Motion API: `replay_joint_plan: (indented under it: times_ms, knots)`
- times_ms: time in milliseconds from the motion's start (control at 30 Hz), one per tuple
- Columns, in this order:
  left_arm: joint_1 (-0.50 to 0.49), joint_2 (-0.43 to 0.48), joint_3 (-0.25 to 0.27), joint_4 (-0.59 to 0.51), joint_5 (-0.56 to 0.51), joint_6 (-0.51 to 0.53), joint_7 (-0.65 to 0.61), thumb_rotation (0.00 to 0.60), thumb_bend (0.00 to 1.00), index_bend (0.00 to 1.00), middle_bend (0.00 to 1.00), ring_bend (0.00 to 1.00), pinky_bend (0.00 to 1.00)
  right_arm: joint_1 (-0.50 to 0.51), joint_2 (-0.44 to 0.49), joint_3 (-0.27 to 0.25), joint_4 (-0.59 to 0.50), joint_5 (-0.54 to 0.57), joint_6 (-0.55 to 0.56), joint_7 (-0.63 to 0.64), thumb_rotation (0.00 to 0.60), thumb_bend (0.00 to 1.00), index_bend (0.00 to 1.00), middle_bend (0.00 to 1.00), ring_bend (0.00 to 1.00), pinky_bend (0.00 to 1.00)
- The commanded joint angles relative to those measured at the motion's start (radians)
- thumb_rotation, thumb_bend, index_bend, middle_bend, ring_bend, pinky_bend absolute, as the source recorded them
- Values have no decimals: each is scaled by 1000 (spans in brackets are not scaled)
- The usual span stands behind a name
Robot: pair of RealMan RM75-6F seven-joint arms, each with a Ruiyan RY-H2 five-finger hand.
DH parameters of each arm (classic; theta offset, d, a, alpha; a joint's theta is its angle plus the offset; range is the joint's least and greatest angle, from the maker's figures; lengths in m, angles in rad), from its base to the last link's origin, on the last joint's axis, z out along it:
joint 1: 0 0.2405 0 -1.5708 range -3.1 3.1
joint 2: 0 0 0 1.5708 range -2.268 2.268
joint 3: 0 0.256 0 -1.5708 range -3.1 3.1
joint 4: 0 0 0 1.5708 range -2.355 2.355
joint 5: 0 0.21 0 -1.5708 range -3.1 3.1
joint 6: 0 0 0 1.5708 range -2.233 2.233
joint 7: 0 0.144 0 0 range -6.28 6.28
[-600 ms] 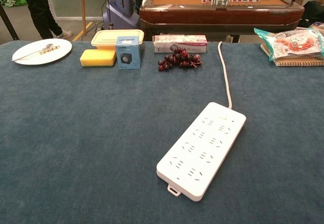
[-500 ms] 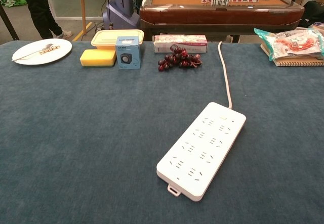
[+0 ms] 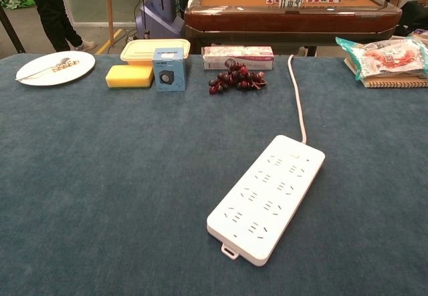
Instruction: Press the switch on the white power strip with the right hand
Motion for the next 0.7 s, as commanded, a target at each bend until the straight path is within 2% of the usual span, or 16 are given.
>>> replay_joint_plan:
  times_ms: [33, 200, 367, 700]
  knots:
    - [1, 1, 0, -1, -2, -1, -1, 600, 156, 165, 289, 266, 556, 53, 1, 7, -101, 32, -96, -158, 600, 769, 289, 857, 972, 1000]
    - [1, -1, -4, 2, -5, 0, -7, 600, 156, 167, 289, 265, 557, 111, -38, 37, -179, 140, -189, -345, 600, 888, 337, 997, 1000, 1000]
    - [-2, -1, -7, 7, -12, -8, -12, 600, 156, 170, 289, 261, 556, 161, -93, 53, -217, 245, -245, -498, 600, 972, 344, 1000, 1000, 1000]
    - [-1, 6, -9, 6, -21, -14, -27, 600, 156, 170, 289, 261, 556, 237, -224, 40, -182, 313, -289, -605, 600, 975, 344, 1000, 1000, 1000]
